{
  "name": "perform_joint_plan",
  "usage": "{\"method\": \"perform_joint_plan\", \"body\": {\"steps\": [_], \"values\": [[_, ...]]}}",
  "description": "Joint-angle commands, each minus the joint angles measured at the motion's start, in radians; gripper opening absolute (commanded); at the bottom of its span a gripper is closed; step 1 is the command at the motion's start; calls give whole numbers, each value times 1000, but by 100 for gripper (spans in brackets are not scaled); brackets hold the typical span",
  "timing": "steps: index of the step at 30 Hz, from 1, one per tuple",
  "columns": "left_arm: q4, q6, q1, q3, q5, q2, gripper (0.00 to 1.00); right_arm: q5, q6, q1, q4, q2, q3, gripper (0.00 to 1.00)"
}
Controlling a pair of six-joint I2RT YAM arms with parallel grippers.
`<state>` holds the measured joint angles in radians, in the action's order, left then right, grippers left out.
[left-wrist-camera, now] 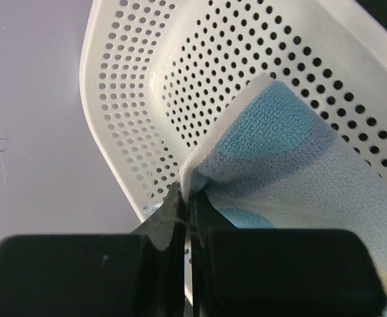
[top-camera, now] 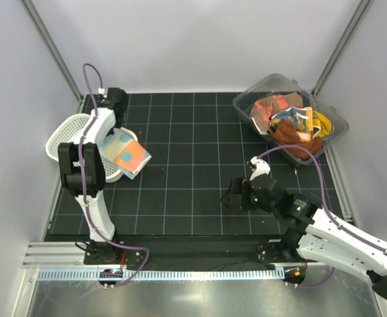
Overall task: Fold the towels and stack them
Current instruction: Neatly place the folded towel into the bin
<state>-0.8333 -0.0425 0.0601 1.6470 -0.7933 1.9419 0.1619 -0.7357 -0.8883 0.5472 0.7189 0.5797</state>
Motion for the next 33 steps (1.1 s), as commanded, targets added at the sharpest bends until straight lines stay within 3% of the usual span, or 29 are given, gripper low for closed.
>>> {"method": "perform_joint_plan", "body": {"steps": [1, 5, 14, 19, 20, 22, 24, 30, 33], "values": [[117, 29, -40, 39, -87, 3, 0, 53, 56, -4, -4, 4, 63, 100], [161, 38, -48, 51, -168, 57, 0, 77, 79, -3, 0, 17, 86, 100], [258, 107, -158, 37, -156, 150, 0, 97, 91, -3, -21, 45, 108, 100], [267, 96, -201, 111, -141, 230, 3, 123, 101, -3, -29, 83, 118, 100], [261, 98, -204, 132, -144, 264, 6, 129, 102, -3, -30, 89, 123, 100], [241, 92, -204, 178, -155, 285, 22, 128, 102, -3, -49, 108, 124, 100], [235, 90, -198, 197, -164, 289, 45, 122, 104, -3, -59, 125, 131, 100], [177, 78, -174, 332, -178, 215, 72, 110, 101, -3, -70, 191, 166, 100], [96, 20, -115, 390, -114, 140, 76, 120, 104, -3, -76, 223, 216, 100]]}}
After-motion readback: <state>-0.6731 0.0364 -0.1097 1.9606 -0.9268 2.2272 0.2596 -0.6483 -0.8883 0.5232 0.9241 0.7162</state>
